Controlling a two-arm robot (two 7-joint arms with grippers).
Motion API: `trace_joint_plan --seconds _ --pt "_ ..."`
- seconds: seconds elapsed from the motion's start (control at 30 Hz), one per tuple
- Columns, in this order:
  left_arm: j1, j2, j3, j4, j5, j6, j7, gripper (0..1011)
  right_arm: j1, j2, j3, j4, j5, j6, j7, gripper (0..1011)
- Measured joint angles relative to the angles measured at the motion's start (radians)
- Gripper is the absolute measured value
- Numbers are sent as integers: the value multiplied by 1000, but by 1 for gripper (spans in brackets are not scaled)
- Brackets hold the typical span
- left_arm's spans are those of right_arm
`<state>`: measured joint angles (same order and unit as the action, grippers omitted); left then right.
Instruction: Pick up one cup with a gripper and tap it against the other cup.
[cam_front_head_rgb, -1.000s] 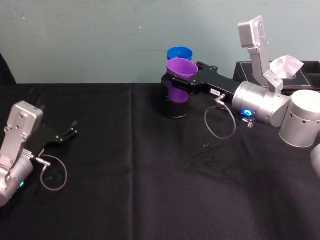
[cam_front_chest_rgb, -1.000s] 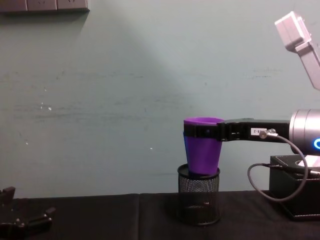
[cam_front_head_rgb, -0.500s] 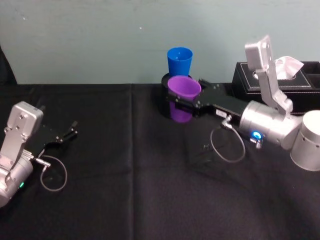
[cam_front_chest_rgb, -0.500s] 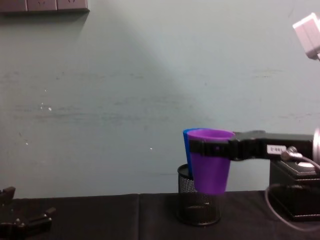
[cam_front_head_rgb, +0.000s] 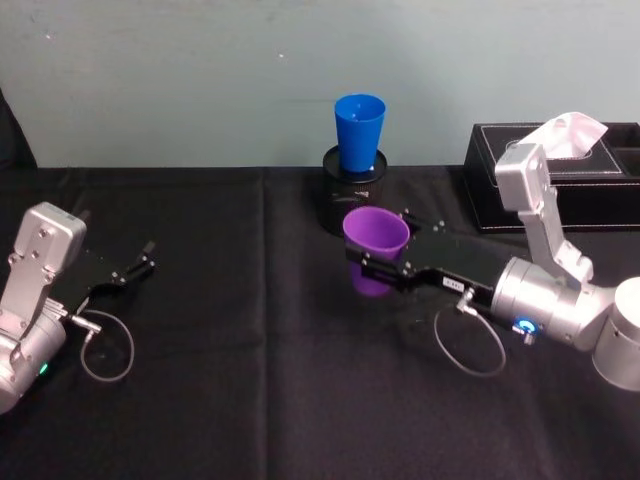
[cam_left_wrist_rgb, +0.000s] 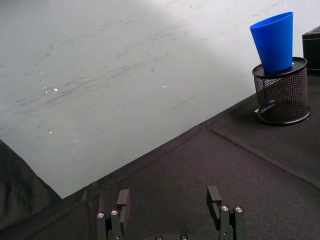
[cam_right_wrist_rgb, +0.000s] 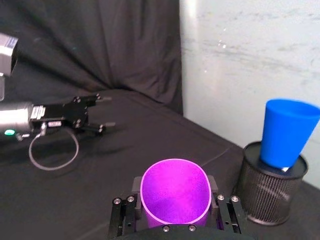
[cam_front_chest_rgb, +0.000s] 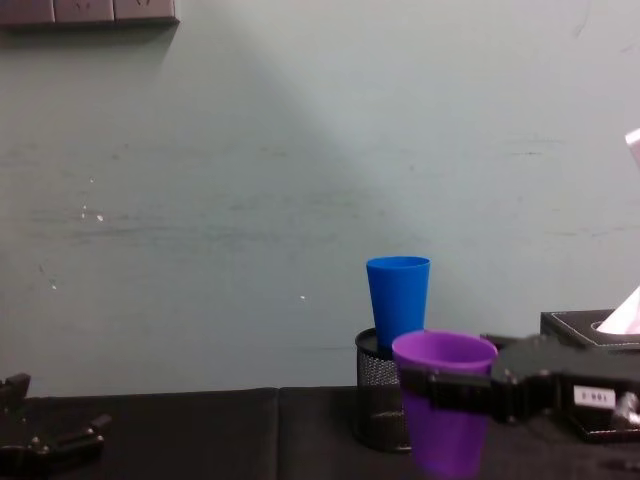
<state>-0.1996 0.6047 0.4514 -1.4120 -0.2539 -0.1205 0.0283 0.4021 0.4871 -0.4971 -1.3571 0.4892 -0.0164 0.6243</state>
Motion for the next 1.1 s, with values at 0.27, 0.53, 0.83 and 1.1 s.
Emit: trace_joint_plan --seconds 0.27,0.53,0.83,1.1 --pt "0 0 0 0 0 0 0 1000 -14 -13 -6 64 4 -32 30 731" --pt "0 0 0 0 0 0 0 1000 -12 -33 -8 119 4 -42 37 731" --pt "0 0 0 0 0 0 0 1000 -8 -46 -8 150 -7 -59 39 731" --pt "0 0 0 0 0 0 0 1000 -9 -53 -1 166 -15 -67 38 731"
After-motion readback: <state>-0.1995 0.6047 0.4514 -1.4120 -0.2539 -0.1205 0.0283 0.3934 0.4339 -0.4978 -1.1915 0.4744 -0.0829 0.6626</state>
